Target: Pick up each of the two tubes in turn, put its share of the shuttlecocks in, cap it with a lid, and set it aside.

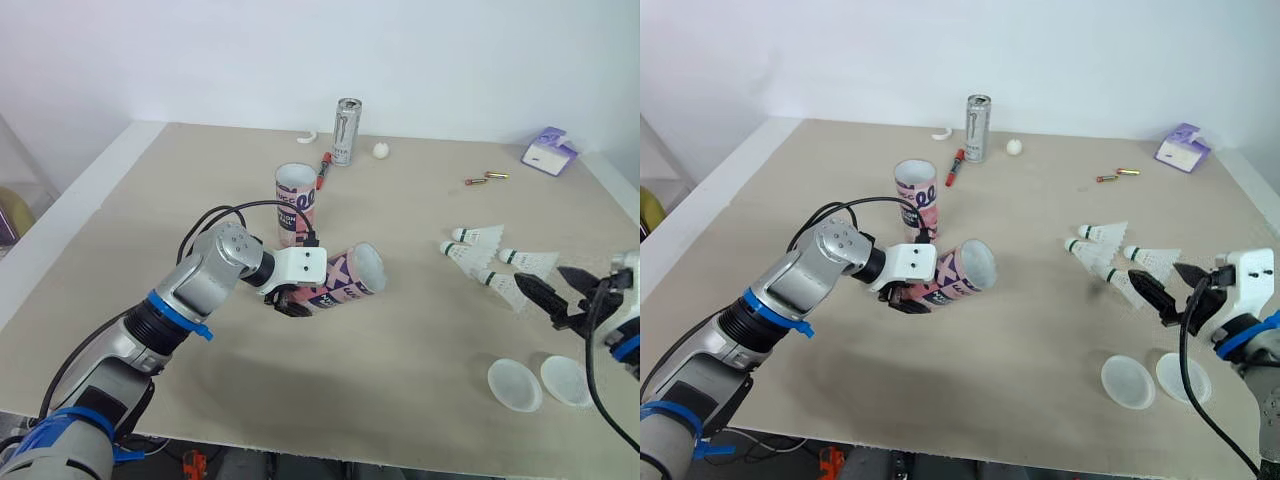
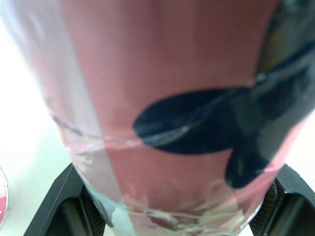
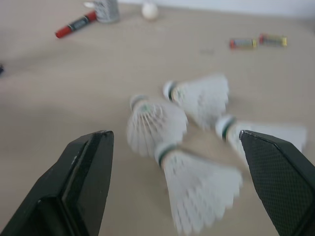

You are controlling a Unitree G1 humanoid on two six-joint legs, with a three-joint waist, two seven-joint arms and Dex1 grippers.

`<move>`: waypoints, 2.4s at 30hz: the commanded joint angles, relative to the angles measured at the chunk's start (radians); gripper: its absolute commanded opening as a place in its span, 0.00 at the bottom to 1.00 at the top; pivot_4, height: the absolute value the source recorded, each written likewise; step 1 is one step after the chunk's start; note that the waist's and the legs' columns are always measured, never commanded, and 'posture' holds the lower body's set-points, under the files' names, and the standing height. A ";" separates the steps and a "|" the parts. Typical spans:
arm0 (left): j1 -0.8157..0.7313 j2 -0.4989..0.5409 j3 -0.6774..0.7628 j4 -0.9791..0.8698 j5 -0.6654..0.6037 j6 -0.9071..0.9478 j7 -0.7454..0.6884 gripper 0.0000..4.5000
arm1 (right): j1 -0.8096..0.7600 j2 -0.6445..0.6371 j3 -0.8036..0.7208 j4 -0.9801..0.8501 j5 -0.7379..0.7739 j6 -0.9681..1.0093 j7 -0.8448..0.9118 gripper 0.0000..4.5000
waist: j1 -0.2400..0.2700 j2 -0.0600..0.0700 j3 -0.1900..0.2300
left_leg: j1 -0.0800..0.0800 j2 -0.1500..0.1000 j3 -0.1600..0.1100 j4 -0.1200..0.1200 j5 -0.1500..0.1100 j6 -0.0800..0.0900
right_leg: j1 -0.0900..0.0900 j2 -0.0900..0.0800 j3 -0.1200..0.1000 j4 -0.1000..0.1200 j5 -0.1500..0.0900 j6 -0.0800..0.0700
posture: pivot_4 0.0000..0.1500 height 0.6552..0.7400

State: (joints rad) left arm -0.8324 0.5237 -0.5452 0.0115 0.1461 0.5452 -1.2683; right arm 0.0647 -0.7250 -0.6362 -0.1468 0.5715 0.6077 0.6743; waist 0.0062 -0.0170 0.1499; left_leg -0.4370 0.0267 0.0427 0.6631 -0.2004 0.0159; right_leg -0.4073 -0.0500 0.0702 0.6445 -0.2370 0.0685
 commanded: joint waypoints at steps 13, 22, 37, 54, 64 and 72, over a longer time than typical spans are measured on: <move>0.016 0.012 -0.019 0.018 0.028 0.017 0.022 0.67 | -0.076 0.034 0.102 0.083 0.001 -0.007 -0.001 0.98 | 0.000 0.000 0.000 | 0.000 0.000 0.000 0.000 0.000 0.000 | 0.000 0.000 0.000 0.000 0.000 0.000 | 1.00 1.00; 0.023 0.017 -0.017 0.006 0.028 0.029 0.027 0.67 | -0.125 0.047 0.145 0.124 -0.003 0.004 -0.019 0.98 | 0.000 0.000 0.000 | 0.000 0.000 0.000 0.000 0.000 0.000 | 0.000 0.000 0.000 0.000 0.000 0.000 | 1.00 1.00; 0.023 0.013 -0.019 0.004 0.027 0.034 0.033 0.67 | -0.100 0.064 0.127 0.069 0.023 0.045 -0.069 0.03 | 0.000 0.000 0.000 | 0.000 0.000 0.000 0.000 0.000 0.000 | 0.000 0.000 0.000 0.000 0.000 0.001 | 1.00 1.00; 0.008 -0.001 -0.025 0.047 0.025 -0.007 0.029 0.67 | -0.266 -0.580 0.234 -0.547 0.056 -0.002 0.254 0.03 | 0.001 -0.001 0.003 | 0.003 0.000 -0.004 -0.003 0.000 -0.001 | -0.002 0.000 -0.004 -0.001 -0.001 0.000 | 1.00 1.00; 0.007 -0.013 -0.021 0.048 0.025 -0.006 0.034 0.67 | -0.428 -0.507 0.548 -0.553 -0.105 -0.173 0.289 0.03 | 0.002 -0.002 0.002 | -0.004 -0.001 0.002 -0.006 -0.001 0.001 | -0.001 -0.011 -0.012 -0.014 0.002 -0.006 | 1.00 1.00; 0.007 -0.018 -0.018 0.047 0.024 -0.001 0.036 0.67 | -0.506 -0.447 0.630 -0.521 -0.149 -0.164 0.311 0.38 | 0.002 -0.003 0.002 | -0.005 0.000 0.001 -0.006 -0.001 0.001 | 0.000 -0.009 -0.013 -0.013 0.002 -0.004 | 1.00 1.00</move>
State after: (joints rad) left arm -0.8407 0.4998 -0.5387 0.0294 0.1446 0.5274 -1.2506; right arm -0.4119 -1.1827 0.0050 -0.6710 0.4229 0.4378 0.9790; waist 0.0085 -0.0199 0.1520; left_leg -0.4419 0.0266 0.0436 0.6569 -0.2015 0.0165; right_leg -0.4069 -0.0589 0.0567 0.6318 -0.2353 0.0640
